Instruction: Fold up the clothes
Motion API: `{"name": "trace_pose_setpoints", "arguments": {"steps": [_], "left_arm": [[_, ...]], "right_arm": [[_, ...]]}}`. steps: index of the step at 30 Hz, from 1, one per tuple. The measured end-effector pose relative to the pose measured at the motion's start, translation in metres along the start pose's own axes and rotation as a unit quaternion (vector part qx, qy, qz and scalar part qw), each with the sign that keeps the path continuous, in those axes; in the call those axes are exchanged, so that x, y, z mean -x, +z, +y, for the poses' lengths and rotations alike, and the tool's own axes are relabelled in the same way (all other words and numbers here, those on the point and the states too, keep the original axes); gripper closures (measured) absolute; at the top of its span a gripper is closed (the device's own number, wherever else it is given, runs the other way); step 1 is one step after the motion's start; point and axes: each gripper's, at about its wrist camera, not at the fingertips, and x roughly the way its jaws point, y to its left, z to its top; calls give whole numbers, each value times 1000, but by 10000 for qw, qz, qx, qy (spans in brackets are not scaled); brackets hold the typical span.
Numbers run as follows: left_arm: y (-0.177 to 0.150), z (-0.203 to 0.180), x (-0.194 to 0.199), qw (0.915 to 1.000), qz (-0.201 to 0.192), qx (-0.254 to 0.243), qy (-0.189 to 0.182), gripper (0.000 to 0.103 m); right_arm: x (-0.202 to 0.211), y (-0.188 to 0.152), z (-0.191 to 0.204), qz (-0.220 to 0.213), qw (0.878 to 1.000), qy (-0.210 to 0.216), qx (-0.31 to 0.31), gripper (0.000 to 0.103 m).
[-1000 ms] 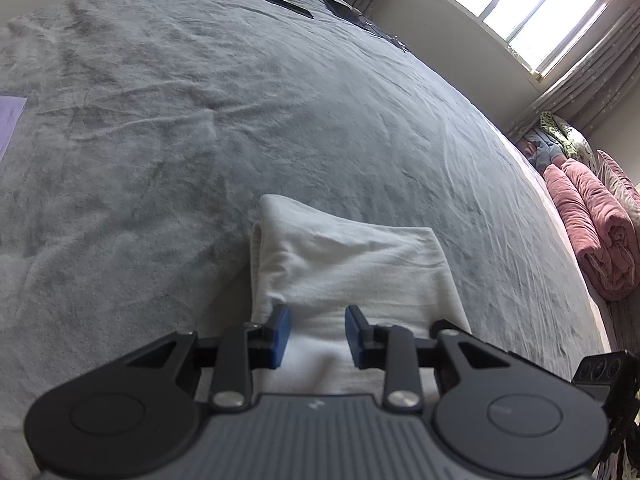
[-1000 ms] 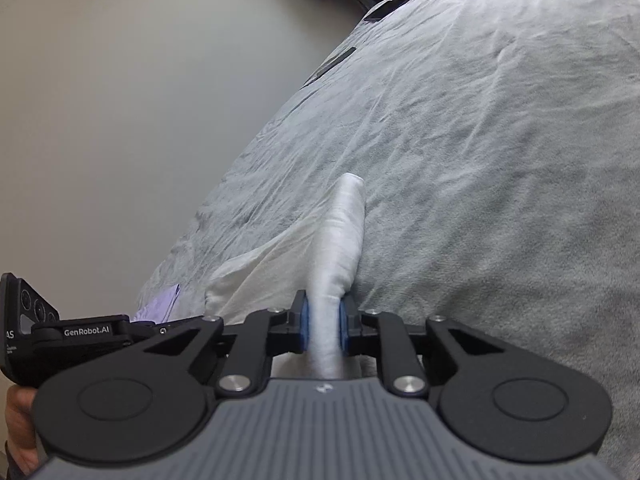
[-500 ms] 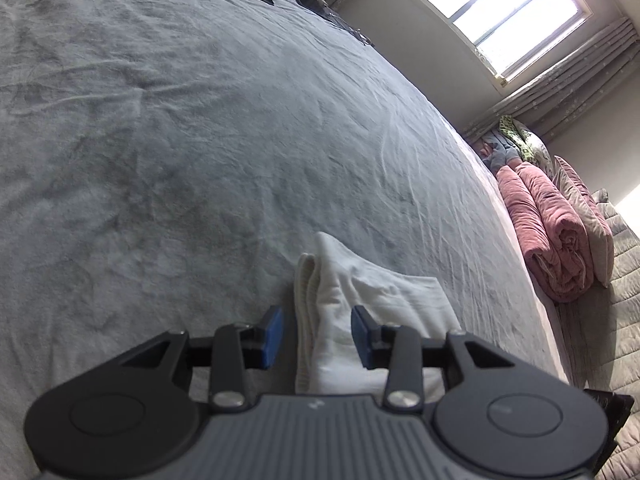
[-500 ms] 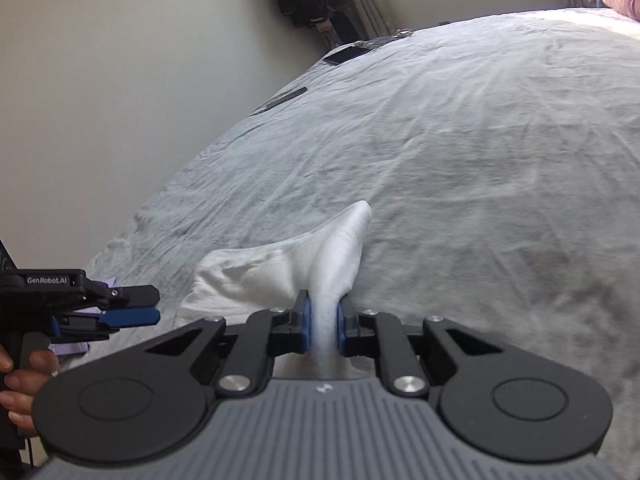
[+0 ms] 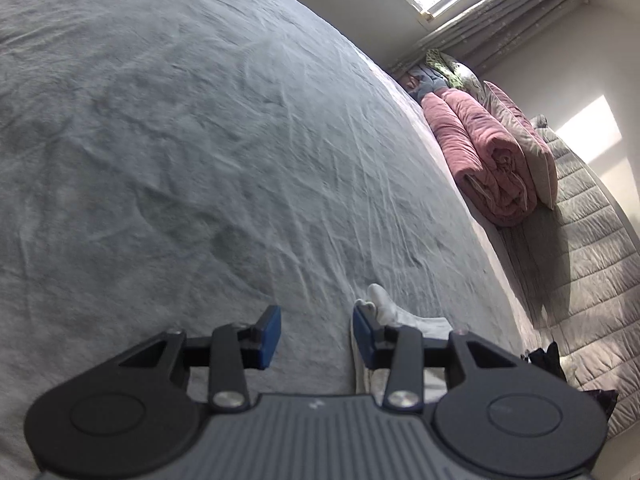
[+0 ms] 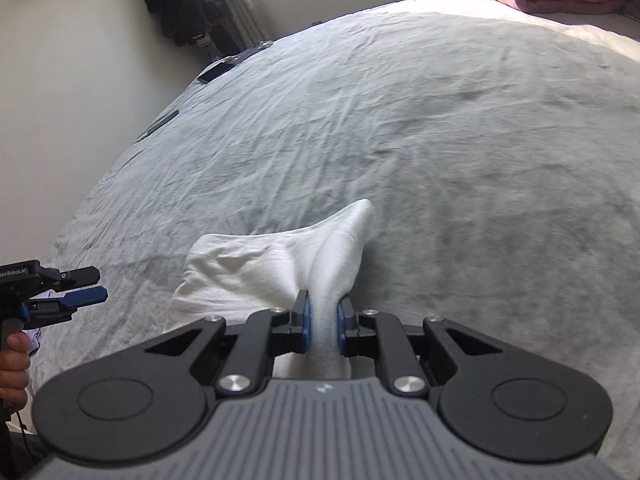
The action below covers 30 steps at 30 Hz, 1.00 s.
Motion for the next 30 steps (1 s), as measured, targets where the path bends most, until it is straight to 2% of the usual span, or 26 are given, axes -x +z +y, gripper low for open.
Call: {"name": "trace_pose_setpoints", "arguments": {"steps": [3, 6, 7, 14, 19, 25, 30], "left_arm": [[-16, -19, -15, 9998, 93, -138, -136, 62], [-33, -34, -29, 9995, 122, -196, -234, 60], [-37, -37, -32, 9994, 139, -193, -240, 60], [-53, -56, -50, 9993, 198, -143, -295, 59], [-56, -57, -60, 9988, 223, 13, -444, 56], [-51, -46, -70, 9986, 320, 28, -415, 56], [-47, -50, -78, 9969, 540, -544, -155, 56]], "right_arm": [[10, -8, -22, 103, 9999, -3, -92, 88], [13, -15, -42, 256, 9987, 260, -354, 84], [15, -16, -46, 221, 9987, 264, -377, 81], [21, -12, -53, -86, 9999, 108, -58, 81], [13, 0, -22, -133, 9960, 436, 768, 80], [-26, 9, 12, 146, 9851, 661, 1579, 84], [-60, 16, 28, 386, 9778, 846, 1879, 84]]}}
